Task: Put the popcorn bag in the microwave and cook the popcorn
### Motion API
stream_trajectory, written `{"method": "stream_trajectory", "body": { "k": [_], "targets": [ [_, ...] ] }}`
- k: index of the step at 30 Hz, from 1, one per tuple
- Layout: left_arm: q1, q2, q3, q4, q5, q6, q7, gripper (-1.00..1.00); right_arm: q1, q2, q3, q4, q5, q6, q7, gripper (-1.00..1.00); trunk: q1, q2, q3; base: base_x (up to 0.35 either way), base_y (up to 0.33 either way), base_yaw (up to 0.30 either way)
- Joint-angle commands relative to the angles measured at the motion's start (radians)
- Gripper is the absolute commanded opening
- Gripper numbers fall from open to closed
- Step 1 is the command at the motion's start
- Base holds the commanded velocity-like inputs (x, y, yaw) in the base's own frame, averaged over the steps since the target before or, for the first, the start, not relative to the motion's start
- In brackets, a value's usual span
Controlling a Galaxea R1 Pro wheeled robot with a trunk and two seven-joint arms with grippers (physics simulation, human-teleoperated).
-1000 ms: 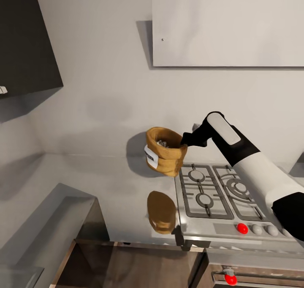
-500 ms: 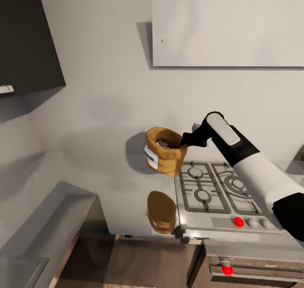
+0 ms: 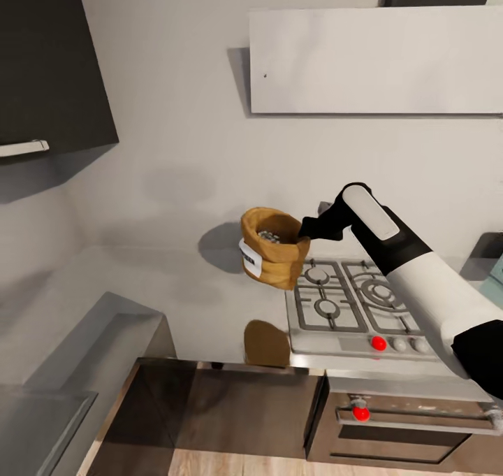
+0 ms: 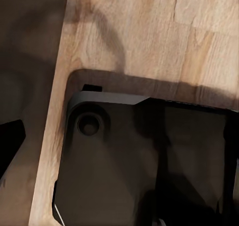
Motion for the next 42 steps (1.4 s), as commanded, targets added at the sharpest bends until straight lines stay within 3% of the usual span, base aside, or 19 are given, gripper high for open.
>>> {"method": "stream_trajectory", "body": {
  "k": [1,12,24,30,31,33,36,42],
  "targets": [
    [-0.001,-0.001,0.004,0.001,0.000,-0.003,0.000,1.00,-0.001,-0.004,0.003,-0.002,-0.011,0.001,-0.011,-1.00,0.001,-0.002,-0.001,-0.002,-0.147,0.000],
    [-0.002,-0.002,0.003,0.000,0.000,-0.003,0.000,1.00,0.004,-0.051,0.010,-0.003,-0.009,0.001,-0.013,-1.00,0.001,-0.002,0.002,0.000,-0.329,0.000],
    [-0.001,0.000,0.006,-0.002,0.005,-0.003,0.000,1.00,0.011,-0.050,0.014,-0.005,-0.010,0.001,-0.013,-1.00,0.001,-0.002,0.021,-0.001,-0.061,0.000],
    [-0.001,0.000,0.006,-0.002,0.009,-0.003,0.000,1.00,0.011,-0.046,0.012,-0.001,-0.007,0.001,-0.017,-1.00,0.001,-0.002,0.030,-0.276,0.000,0.000],
    [-0.001,0.000,0.007,-0.002,0.009,-0.003,0.000,1.00,0.011,-0.045,0.012,0.002,-0.007,0.001,-0.026,-1.00,0.001,-0.002,0.031,-0.340,0.000,0.000],
    [-0.001,0.000,0.007,-0.002,0.010,-0.003,0.000,1.00,0.014,-0.040,0.003,0.005,-0.008,0.001,-0.138,-1.00,0.001,-0.002,0.031,-0.341,0.000,0.000],
    [-0.001,0.000,0.008,-0.002,0.010,-0.003,0.000,1.00,0.018,-0.037,-0.002,0.001,-0.010,-0.018,-0.244,-1.00,0.001,-0.002,0.031,-0.342,0.000,0.000],
    [-0.001,0.000,0.010,-0.002,0.010,-0.003,0.000,1.00,0.022,-0.036,-0.002,0.007,-0.009,-0.033,-0.273,-1.00,0.001,-0.002,0.031,-0.342,0.000,0.000]
  ]
}}
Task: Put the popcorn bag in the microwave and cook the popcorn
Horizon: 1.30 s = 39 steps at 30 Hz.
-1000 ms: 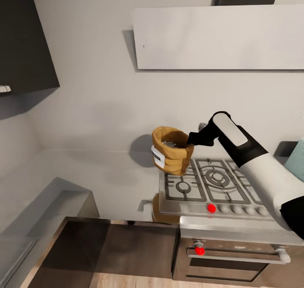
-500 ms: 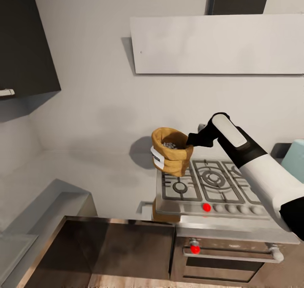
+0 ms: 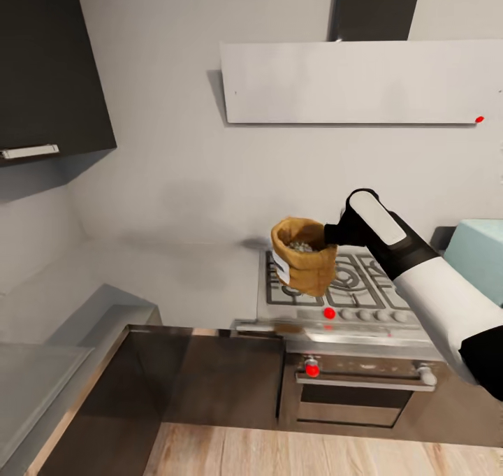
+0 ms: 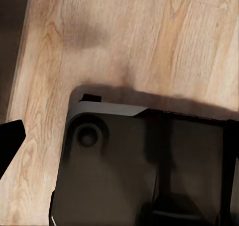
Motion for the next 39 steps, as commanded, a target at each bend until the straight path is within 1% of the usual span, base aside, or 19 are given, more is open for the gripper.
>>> {"method": "stream_trajectory", "body": {
  "k": [1,2,4,7,9,13,15,23,39],
  "targets": [
    [-0.001,0.000,0.004,0.001,0.001,-0.003,0.000,1.00,-0.001,-0.002,0.002,-0.001,-0.009,0.001,-0.010,-1.00,0.000,-0.003,-0.002,-0.342,0.000,0.000],
    [-0.001,0.000,0.005,0.001,0.001,-0.003,0.000,1.00,-0.001,-0.004,-0.011,0.000,-0.010,-0.011,-0.011,-1.00,0.000,-0.003,-0.002,-0.342,0.000,0.000],
    [-0.001,0.000,0.005,0.001,0.001,-0.003,0.000,1.00,0.001,-0.005,-0.060,0.007,-0.008,-0.026,-0.019,-1.00,0.000,-0.003,-0.002,-0.342,0.000,0.000],
    [-0.001,-0.001,0.005,0.001,0.001,-0.003,0.000,1.00,0.010,-0.005,-0.132,0.012,-0.009,-0.052,-0.075,-1.00,0.000,-0.003,-0.002,-0.342,0.000,0.000],
    [-0.001,-0.001,0.005,0.001,0.001,-0.003,0.000,1.00,0.012,-0.005,-0.157,0.013,-0.009,-0.057,-0.089,-1.00,0.000,-0.003,-0.002,-0.342,-0.034,0.000],
    [-0.001,-0.002,0.005,0.000,0.001,-0.003,0.000,1.00,0.021,-0.005,-0.165,0.012,-0.010,-0.059,-0.088,-1.00,0.000,-0.003,-0.002,-0.309,-0.172,0.000],
    [-0.001,-0.002,0.005,0.000,0.001,-0.003,0.000,1.00,0.033,-0.005,-0.166,0.007,-0.009,-0.059,-0.089,-1.00,0.000,-0.003,-0.002,-0.262,-0.250,0.000],
    [-0.001,-0.002,0.005,0.000,0.001,-0.003,0.002,1.00,0.048,-0.001,-0.163,0.003,-0.007,-0.059,-0.090,-1.00,0.000,-0.003,-0.002,-0.260,-0.254,0.000],
    [-0.001,-0.002,0.004,-0.001,0.001,-0.003,0.002,1.00,0.055,0.000,-0.161,-0.002,-0.007,-0.059,-0.086,-1.00,0.000,-0.003,-0.002,-0.264,-0.249,0.000]
  ]
}}
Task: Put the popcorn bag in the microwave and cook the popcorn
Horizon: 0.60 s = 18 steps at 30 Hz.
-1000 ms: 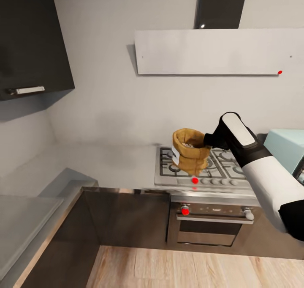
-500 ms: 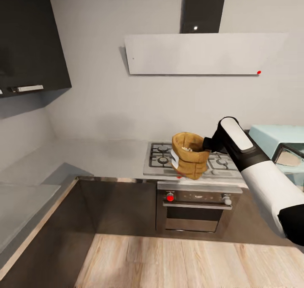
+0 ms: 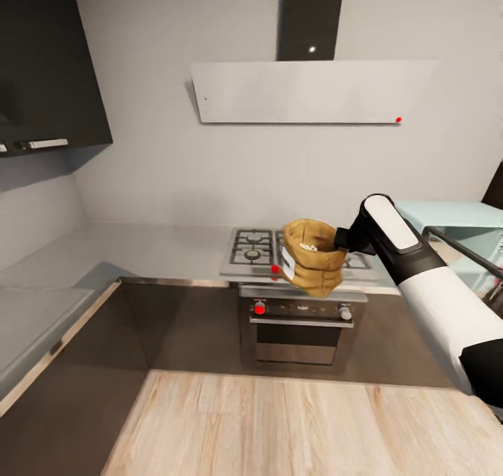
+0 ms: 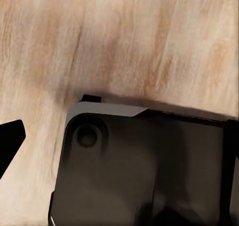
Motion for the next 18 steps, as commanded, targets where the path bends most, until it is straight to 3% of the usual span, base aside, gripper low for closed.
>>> {"method": "stream_trajectory", "body": {
  "k": [1,13,18],
  "targets": [
    [-0.001,0.000,0.004,0.001,0.001,-0.003,0.000,1.00,-0.001,-0.001,0.003,-0.001,-0.009,0.007,-0.010,-1.00,0.000,-0.002,-0.002,-0.264,-0.249,0.000],
    [-0.001,0.000,0.004,0.001,0.001,-0.003,0.001,1.00,0.000,-0.002,0.003,0.000,-0.009,0.007,-0.012,-1.00,0.000,-0.002,0.004,-0.261,-0.251,-0.017],
    [-0.001,0.000,0.004,0.001,0.001,-0.004,0.002,1.00,0.000,-0.002,0.003,0.000,-0.009,0.007,-0.013,-1.00,0.000,-0.002,0.005,-0.134,-0.205,-0.002]
  ]
}}
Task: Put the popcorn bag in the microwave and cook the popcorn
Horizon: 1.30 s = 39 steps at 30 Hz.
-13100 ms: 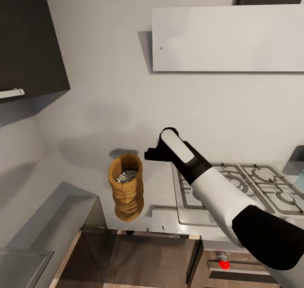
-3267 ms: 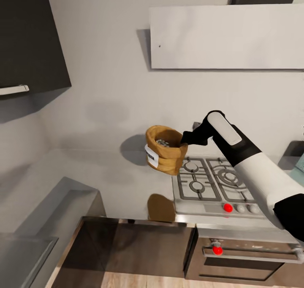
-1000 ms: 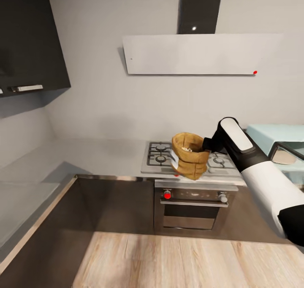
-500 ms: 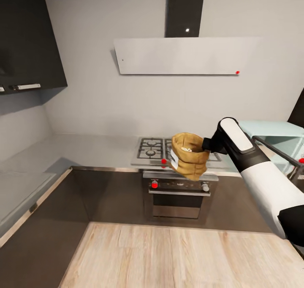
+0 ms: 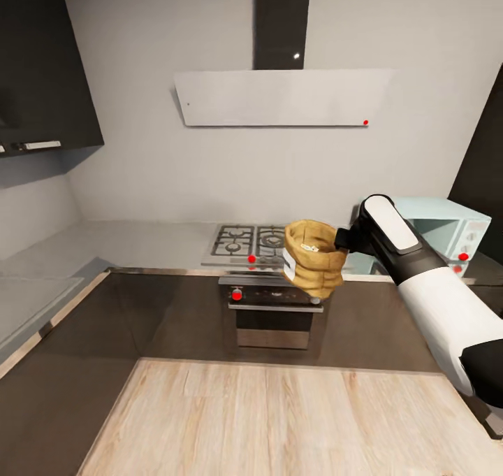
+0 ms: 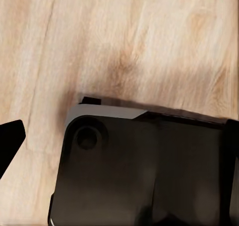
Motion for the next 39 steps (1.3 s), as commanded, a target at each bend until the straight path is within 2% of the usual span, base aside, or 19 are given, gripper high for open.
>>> {"method": "stream_trajectory", "body": {
  "k": [1,30,39],
  "targets": [
    [-0.001,0.000,0.004,0.001,0.001,-0.004,0.001,1.00,-0.001,-0.001,0.003,-0.001,-0.010,0.007,-0.009,-1.00,0.001,-0.002,-0.002,-0.065,-0.051,0.000],
    [-0.001,0.000,0.003,0.000,0.000,-0.005,0.001,1.00,-0.001,-0.004,0.003,0.004,-0.010,0.008,-0.014,-1.00,0.001,-0.002,-0.002,-0.273,-0.205,0.000],
    [-0.007,-0.005,0.003,0.003,0.004,-0.003,0.008,1.00,0.016,-0.008,0.005,0.010,-0.009,0.011,-0.012,-1.00,0.001,-0.002,-0.002,-0.099,-0.320,-0.251]
  ]
}}
